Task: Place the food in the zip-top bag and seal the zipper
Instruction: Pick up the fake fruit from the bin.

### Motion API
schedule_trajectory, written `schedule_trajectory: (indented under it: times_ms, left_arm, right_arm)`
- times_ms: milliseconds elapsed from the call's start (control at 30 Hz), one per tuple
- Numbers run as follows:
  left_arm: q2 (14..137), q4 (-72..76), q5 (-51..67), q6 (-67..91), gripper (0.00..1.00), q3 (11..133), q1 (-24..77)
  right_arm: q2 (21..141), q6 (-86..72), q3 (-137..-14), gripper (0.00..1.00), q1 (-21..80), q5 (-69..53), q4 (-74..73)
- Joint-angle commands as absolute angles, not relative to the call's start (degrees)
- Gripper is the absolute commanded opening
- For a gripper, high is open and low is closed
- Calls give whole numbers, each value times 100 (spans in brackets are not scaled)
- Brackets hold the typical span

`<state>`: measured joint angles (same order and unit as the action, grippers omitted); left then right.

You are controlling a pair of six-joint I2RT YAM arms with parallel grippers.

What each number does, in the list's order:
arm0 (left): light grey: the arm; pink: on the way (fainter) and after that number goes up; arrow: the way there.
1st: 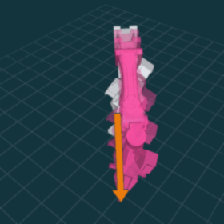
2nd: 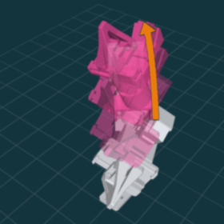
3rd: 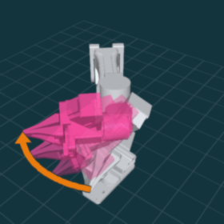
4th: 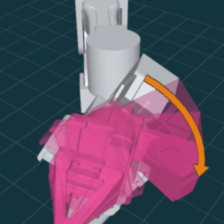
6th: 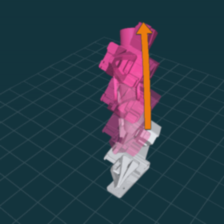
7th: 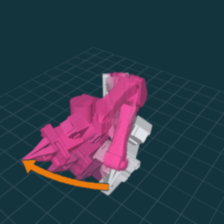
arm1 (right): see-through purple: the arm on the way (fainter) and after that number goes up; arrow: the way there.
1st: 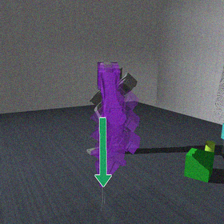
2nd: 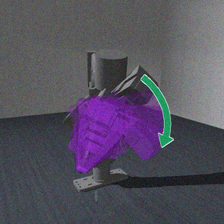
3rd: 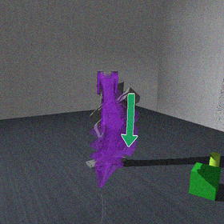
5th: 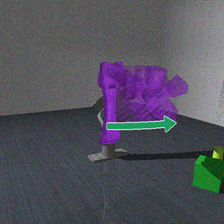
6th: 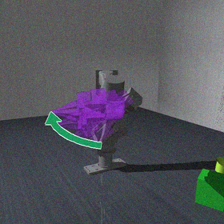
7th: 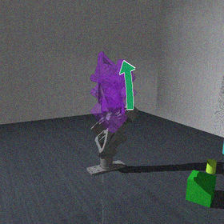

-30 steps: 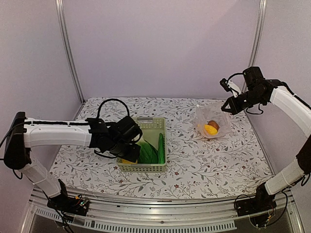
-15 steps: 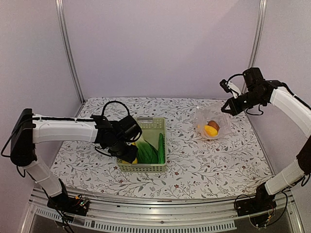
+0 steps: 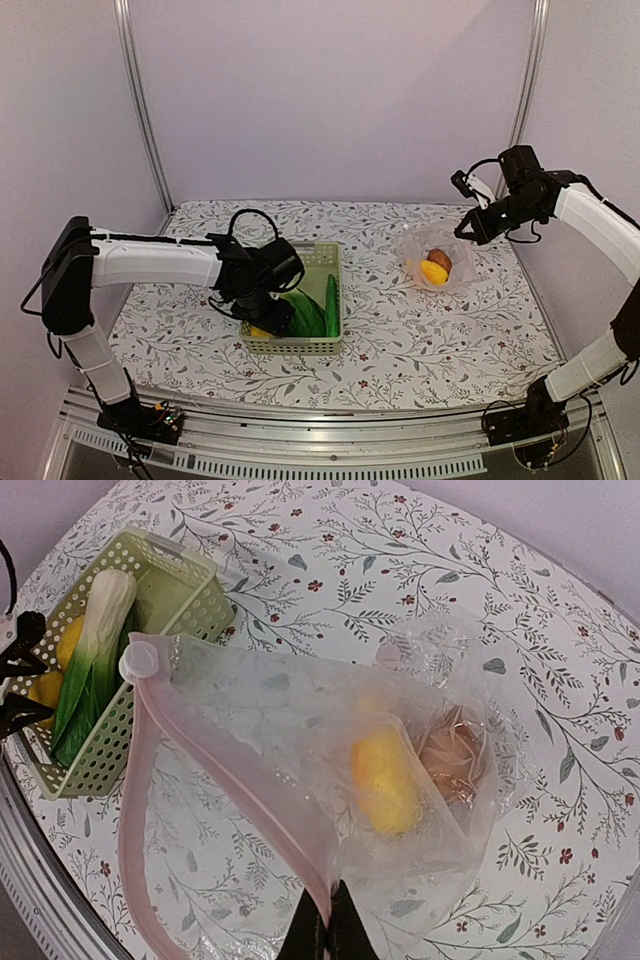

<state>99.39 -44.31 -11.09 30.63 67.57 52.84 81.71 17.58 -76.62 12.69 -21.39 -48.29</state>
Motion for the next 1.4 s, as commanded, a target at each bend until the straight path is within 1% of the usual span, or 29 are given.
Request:
schedule_trajectory:
  times_ms: [0,267,400,467,633,867,1367]
  left_arm:
    - [10172,-4778,-1227,3028,72,7001,5212]
    - [10435,-5009,-1163,2982,74,7136,5213]
    - [10585,-5079,-1164,2911,73,7229,5217]
    - [10652,-5146,-1164,2872,70,7320,5212]
    - [10584,-5164,-1188,2839,60,7457,5214]
    - [10406,-5300,-1235,2806,51,7633,5214]
    - [9997,-5806,-1591,2765,49,8327,5196]
  right_arm:
    - [7998,1793,-7568,0,1256,-2197,-4741]
    - [7963,1802,-7508,0,1253,-2205,-4723]
    - [7966,1793,-7506,0,1256,-2206,-4720]
    - [7978,1793,-7517,0,1248,-2210,-4728]
    - [7959,1793,-7507,0,1254,-2203,-4740]
    - [7941,1785,-7517,0,1250,-2190,-4750]
    - [7890,1798,-7556,0,1250,-2153,-4770]
